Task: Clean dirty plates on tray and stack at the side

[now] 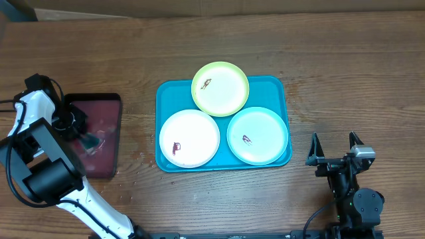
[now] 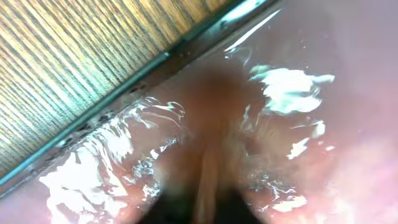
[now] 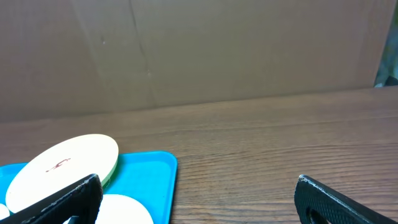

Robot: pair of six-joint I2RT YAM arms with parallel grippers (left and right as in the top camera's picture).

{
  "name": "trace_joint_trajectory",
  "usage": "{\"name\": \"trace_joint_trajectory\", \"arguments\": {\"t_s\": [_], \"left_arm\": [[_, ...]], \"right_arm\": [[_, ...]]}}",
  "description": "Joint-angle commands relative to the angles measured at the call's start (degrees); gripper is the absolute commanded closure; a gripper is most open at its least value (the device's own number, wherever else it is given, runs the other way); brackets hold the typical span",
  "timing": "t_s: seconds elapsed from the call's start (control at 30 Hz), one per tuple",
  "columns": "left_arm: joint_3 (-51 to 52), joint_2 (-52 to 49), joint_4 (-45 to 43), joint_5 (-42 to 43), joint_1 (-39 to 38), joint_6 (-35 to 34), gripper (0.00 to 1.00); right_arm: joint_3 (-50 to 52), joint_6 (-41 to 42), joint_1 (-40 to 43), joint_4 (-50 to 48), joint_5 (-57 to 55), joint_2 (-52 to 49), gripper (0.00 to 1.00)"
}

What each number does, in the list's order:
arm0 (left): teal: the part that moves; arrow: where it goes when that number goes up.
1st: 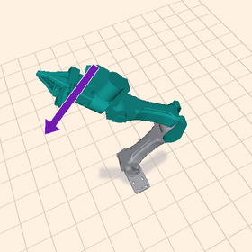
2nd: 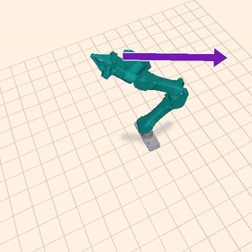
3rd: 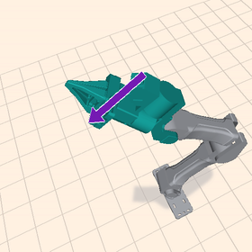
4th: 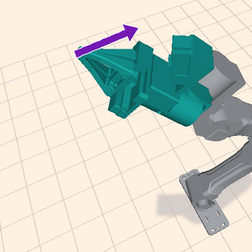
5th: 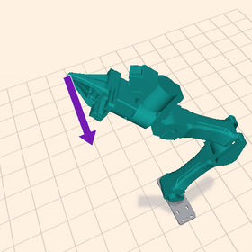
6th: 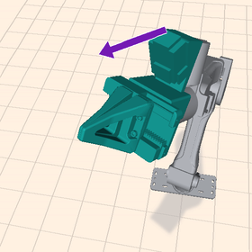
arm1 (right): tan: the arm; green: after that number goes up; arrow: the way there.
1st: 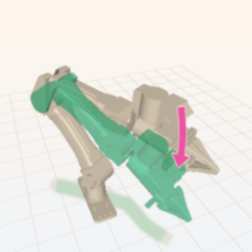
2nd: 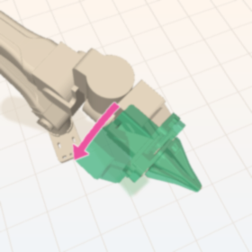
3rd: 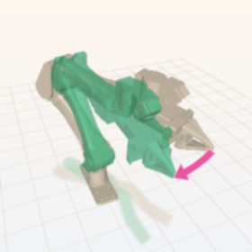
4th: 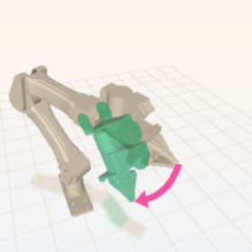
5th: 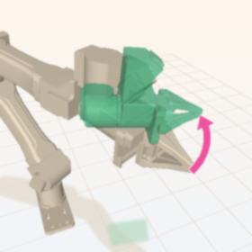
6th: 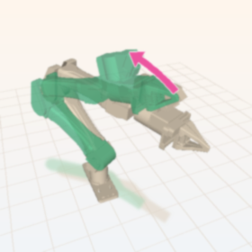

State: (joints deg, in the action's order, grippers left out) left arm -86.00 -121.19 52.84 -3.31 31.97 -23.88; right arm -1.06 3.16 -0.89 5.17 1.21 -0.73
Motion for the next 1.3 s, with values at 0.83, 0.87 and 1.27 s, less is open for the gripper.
{"name": "trace_joint_trajectory", "arguments": {"t_s": [0.83, 0.87, 1.27], "left_arm": [[0.57, -1.53, 12.02, 2.1, -0.13, -0.13, 0.39], [0.57, -1.53, 12.07, 2.1, -0.11, -0.13, 0.0], [0.57, -1.53, 16.37, 4.85, -0.13, -0.11, 0.45]], "right_arm": [[0.59, -0.2, -0.13, -0.33, -0.31, 0.57, 0.0], [0.59, -0.2, -0.13, -0.35, -0.28, 0.57, 0.0], [0.59, -0.2, -0.13, -0.33, -0.31, 0.57, 0.0]]}}
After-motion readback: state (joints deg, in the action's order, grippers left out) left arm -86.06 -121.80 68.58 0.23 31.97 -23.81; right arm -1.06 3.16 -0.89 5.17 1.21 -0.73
